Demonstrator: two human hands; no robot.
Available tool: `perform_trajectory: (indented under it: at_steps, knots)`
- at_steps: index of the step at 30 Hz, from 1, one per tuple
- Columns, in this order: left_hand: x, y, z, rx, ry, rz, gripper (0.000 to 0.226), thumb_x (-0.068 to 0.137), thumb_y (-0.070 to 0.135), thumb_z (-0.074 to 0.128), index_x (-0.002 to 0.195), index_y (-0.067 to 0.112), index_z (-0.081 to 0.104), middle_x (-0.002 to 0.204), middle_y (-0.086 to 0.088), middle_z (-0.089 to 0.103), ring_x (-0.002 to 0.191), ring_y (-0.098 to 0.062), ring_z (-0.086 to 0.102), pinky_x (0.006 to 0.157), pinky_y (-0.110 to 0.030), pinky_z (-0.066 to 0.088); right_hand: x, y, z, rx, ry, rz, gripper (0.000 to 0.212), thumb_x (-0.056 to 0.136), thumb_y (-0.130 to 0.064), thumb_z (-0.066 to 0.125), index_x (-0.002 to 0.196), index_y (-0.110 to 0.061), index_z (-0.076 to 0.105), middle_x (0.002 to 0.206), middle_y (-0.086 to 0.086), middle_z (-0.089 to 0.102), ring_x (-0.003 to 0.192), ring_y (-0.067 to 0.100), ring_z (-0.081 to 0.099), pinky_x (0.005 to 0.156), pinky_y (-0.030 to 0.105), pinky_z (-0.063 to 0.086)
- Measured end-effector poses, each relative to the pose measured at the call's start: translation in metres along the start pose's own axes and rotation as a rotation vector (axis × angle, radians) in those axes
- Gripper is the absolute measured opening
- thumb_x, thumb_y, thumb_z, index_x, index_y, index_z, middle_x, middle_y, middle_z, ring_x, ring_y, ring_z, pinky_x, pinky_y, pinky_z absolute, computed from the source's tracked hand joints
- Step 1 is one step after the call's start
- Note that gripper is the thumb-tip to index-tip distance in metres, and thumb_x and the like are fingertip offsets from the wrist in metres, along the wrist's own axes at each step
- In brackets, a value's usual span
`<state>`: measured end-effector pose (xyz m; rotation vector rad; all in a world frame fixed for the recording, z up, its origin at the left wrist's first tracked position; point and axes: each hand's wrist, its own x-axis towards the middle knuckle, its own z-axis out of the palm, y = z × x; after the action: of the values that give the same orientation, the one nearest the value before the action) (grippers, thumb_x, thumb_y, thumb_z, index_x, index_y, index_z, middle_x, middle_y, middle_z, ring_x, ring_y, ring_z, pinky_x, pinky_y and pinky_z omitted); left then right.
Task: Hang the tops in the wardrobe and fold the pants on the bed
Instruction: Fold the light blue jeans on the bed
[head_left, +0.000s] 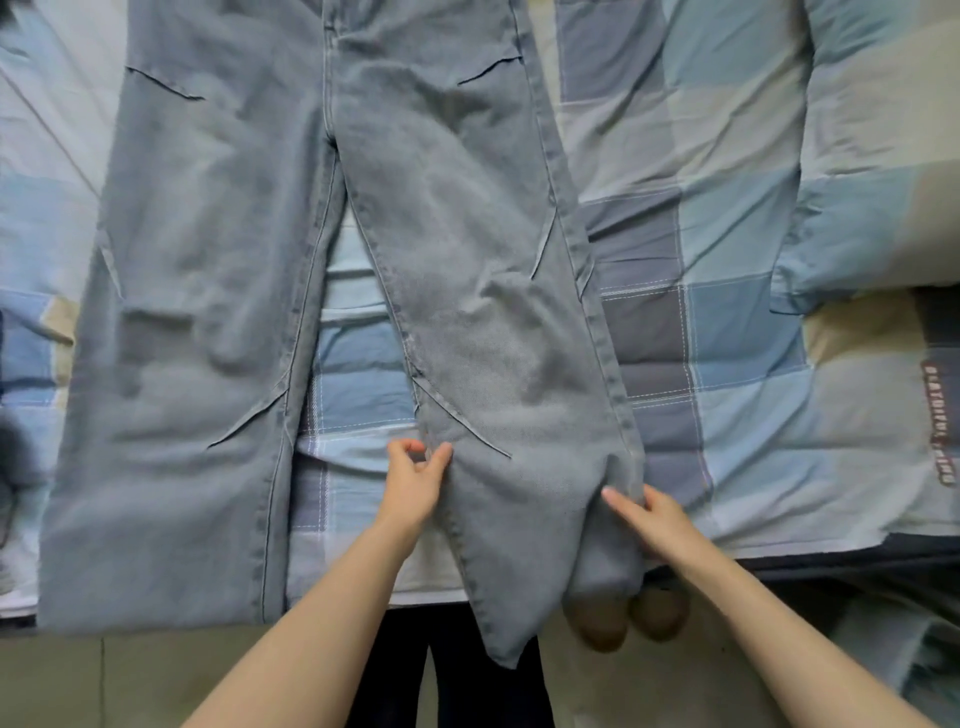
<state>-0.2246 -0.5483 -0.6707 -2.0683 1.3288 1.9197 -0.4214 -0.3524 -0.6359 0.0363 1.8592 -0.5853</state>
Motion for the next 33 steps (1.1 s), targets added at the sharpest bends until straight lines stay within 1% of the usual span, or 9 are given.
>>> perform_trajectory:
  at_steps: [4, 7, 9, 12, 17, 22, 27, 30, 33]
  knots:
    - [-0.019, -0.011, -0.014, 0.065, -0.392, -0.079, 0.039, 0.079, 0.003, 0.078, 0.113, 0.008, 0.058, 0.101, -0.003, 0.074, 0.081, -0.008, 0.071, 0.065, -0.014, 0.052, -0.020, 0.019, -0.008, -0.093, -0.119, -0.059, 0.027, 0.085, 0.002, 0.066, 0.111, -0.003, 0.059, 0.102, 0.003, 0.068, 0.083, 0.001, 0.065, 0.067, 0.009, 0.048]
    - [-0.027, -0.016, -0.033, 0.131, -0.598, -0.134, 0.030, 0.081, 0.001, 0.075, 0.109, 0.009, 0.068, 0.103, -0.002, 0.075, 0.093, -0.013, 0.072, 0.074, -0.018, 0.054, -0.035, 0.034, -0.024, 0.018, -0.130, -0.050, 0.014, 0.088, -0.002, 0.064, 0.101, -0.005, 0.064, 0.093, 0.000, 0.073, 0.078, 0.002, 0.069, 0.066, 0.012, 0.050]
    - [-0.024, -0.013, -0.043, 0.152, -0.585, -0.139, 0.027, 0.081, 0.005, 0.075, 0.107, 0.007, 0.070, 0.102, -0.003, 0.075, 0.092, -0.015, 0.072, 0.074, -0.020, 0.054, -0.044, 0.042, -0.033, -0.015, -0.162, -0.020, 0.007, 0.090, -0.010, 0.063, 0.086, -0.004, 0.064, 0.077, 0.002, 0.072, 0.067, 0.010, 0.065, 0.062, 0.020, 0.048]
    - [-0.020, -0.013, -0.048, 0.407, -0.487, -0.093, 0.014, 0.085, 0.008, 0.073, 0.098, 0.006, 0.068, 0.084, -0.004, 0.071, 0.064, -0.012, 0.063, 0.055, -0.019, 0.048, -0.042, 0.050, -0.035, -0.375, -0.059, -0.038, 0.023, 0.088, -0.014, 0.068, 0.072, -0.008, 0.054, 0.057, 0.001, 0.049, 0.054, 0.010, 0.042, 0.055, 0.028, 0.032]
    - [-0.020, -0.026, -0.043, 0.549, -0.503, -0.072, 0.020, 0.090, -0.002, 0.062, 0.110, -0.001, 0.064, 0.104, -0.011, 0.067, 0.083, -0.012, 0.066, 0.077, -0.019, 0.054, -0.010, 0.032, -0.022, -0.896, 0.040, -0.049, 0.008, 0.092, -0.025, 0.055, 0.091, -0.017, 0.056, 0.101, 0.007, 0.068, 0.098, 0.027, 0.062, 0.079, 0.032, 0.046]
    - [-0.033, -0.030, -0.037, 0.550, -0.544, -0.203, 0.023, 0.090, 0.005, 0.065, 0.110, 0.009, 0.054, 0.086, 0.000, 0.065, 0.062, -0.007, 0.063, 0.061, -0.022, 0.052, 0.024, -0.037, -0.005, -0.732, 0.151, -0.067, 0.020, 0.093, -0.023, 0.051, 0.104, -0.006, 0.053, 0.115, 0.020, 0.063, 0.110, 0.037, 0.056, 0.083, 0.035, 0.041]
    - [-0.020, -0.002, -0.054, 0.959, -0.415, -0.112, 0.013, 0.093, 0.015, 0.055, 0.081, 0.011, 0.054, 0.095, -0.017, 0.074, 0.081, -0.030, 0.073, 0.065, -0.027, 0.055, 0.052, -0.105, -0.004, -0.509, 0.198, -0.055, 0.033, 0.090, -0.021, 0.054, 0.116, -0.001, 0.050, 0.117, 0.018, 0.060, 0.113, 0.035, 0.054, 0.083, 0.033, 0.040]
    - [0.004, 0.039, -0.067, 0.945, -0.252, 0.022, 0.014, 0.090, 0.009, 0.046, 0.082, 0.012, 0.057, 0.090, -0.013, 0.073, 0.070, -0.027, 0.073, 0.066, -0.030, 0.057, 0.070, -0.147, -0.005, -0.417, 0.245, -0.081, 0.041, 0.090, -0.023, 0.055, 0.124, -0.002, 0.048, 0.125, 0.019, 0.057, 0.118, 0.035, 0.051, 0.087, 0.031, 0.039]
    - [0.034, 0.093, -0.070, 0.860, -0.124, 0.268, 0.013, 0.088, 0.008, 0.051, 0.095, 0.013, 0.061, 0.097, -0.009, 0.070, 0.085, -0.028, 0.067, 0.081, -0.036, 0.053, 0.094, -0.196, -0.004, -0.301, 0.285, -0.153, 0.047, 0.090, -0.030, 0.059, 0.128, -0.005, 0.047, 0.128, 0.016, 0.056, 0.120, 0.033, 0.051, 0.093, 0.031, 0.040]
